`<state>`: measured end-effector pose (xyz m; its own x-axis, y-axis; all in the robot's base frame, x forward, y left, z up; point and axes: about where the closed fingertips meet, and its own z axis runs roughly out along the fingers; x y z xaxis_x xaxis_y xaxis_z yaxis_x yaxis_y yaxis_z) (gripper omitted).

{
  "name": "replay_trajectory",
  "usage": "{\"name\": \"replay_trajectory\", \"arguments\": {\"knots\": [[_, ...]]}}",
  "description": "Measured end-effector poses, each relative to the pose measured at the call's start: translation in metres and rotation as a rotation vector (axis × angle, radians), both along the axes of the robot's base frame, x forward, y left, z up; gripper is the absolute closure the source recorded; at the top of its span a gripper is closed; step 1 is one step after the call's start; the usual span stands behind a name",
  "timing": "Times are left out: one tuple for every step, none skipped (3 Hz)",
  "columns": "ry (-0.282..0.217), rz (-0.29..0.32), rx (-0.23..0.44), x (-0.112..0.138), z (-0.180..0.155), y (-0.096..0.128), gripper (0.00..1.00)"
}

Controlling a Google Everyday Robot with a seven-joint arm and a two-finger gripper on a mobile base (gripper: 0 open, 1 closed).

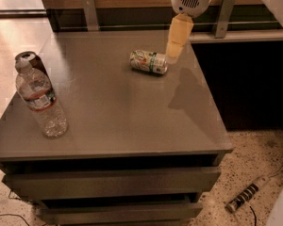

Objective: Place 7up can upright

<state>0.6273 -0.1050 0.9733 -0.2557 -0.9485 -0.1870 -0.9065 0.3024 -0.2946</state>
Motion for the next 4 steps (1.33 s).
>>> {"name": "replay_trajectory", "arguments": {"knots": [[0.0, 0.0, 0.0, 0.0, 0.0, 0.0, 0.0], [0.023, 0.0, -0.014, 0.017, -0.009, 0.008, 0.0], [0.077, 0.009, -0.033, 0.057, -0.035, 0.026, 0.0], [0.103, 0.002, -0.027, 0.076, -0.052, 0.034, 0.0]]}}
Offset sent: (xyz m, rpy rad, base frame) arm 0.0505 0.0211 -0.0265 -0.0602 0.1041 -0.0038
